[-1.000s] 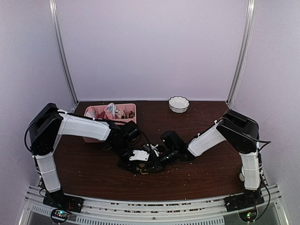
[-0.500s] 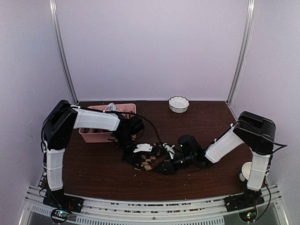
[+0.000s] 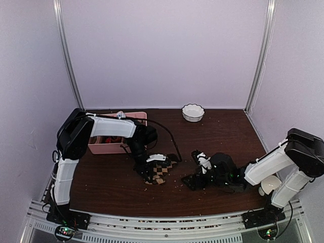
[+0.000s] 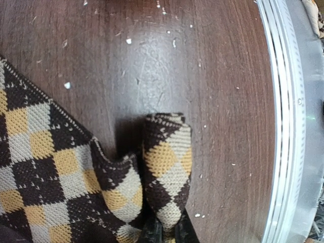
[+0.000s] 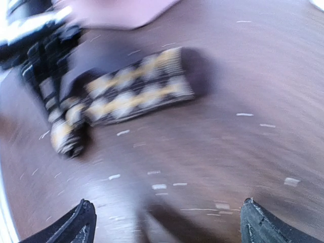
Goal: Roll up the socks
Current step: Roll the sock at the center of the board.
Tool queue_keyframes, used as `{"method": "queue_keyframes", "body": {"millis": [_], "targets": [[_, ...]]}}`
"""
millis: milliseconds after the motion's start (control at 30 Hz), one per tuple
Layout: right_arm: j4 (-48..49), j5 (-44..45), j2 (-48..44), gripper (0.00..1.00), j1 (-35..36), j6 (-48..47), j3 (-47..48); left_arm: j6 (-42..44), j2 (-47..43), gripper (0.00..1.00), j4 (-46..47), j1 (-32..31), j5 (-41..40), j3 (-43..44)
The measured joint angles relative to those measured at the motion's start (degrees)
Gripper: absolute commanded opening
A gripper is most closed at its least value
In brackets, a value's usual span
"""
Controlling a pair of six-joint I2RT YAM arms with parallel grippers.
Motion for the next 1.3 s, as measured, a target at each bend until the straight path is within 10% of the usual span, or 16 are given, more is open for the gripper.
{"method": "queue_keyframes", "body": {"millis": [233,367,667,1300], "targets": [[7.9,1.9,1.7,1.0,-4.5,3.1,-3.8,-1.5,2.0,0.0,-3.3,0.3,1.7,2.3],[1.6,10.5,1.7,0.97,6.4,-5.5,0.8,-2.5,3.6,0.0,-5.6,0.4,3.0,3.8],[3.3,11.9,0.7,0.69,17.2,-27.5,0.2,-3.9,8.3,0.0,-11.8,0.6,6.9,8.4],[-4.0,3.7,18.9,0.33,15.9,-47.3,22.3,-4.0,9.4,0.0,-13.7,1.0,8.3,8.5]]}}
